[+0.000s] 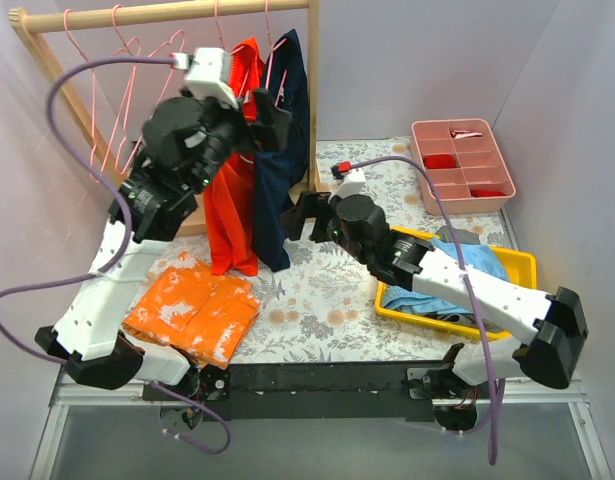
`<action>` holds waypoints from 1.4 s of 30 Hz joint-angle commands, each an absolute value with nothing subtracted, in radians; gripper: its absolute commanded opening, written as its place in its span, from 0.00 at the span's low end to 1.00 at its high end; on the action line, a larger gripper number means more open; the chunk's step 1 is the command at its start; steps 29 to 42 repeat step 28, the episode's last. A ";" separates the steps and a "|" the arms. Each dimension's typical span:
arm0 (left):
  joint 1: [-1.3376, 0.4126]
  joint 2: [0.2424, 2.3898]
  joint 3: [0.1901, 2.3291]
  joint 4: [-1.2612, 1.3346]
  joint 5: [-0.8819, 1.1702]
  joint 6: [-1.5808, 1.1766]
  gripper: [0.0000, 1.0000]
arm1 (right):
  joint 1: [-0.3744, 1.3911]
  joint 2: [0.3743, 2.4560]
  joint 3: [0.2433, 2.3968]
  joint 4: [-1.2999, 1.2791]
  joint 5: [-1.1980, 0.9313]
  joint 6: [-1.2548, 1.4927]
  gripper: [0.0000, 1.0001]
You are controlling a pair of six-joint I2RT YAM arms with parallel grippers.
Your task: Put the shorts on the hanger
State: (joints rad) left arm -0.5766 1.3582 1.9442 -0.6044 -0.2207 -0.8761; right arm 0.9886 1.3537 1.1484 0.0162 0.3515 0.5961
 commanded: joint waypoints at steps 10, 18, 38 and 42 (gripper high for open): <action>-0.945 1.368 1.545 -0.482 -0.290 -1.029 0.98 | 0.982 0.913 0.795 -0.327 0.735 0.854 0.99; -0.953 1.226 1.093 -0.287 -0.222 -1.205 0.98 | 0.980 0.807 0.666 -0.426 0.764 0.905 0.99; -0.951 1.106 0.903 -0.256 -0.209 -1.243 0.98 | 0.980 0.805 0.673 -0.437 0.738 0.815 0.99; -0.951 1.106 0.903 -0.256 -0.209 -1.243 0.98 | 0.980 0.805 0.673 -0.437 0.738 0.815 0.99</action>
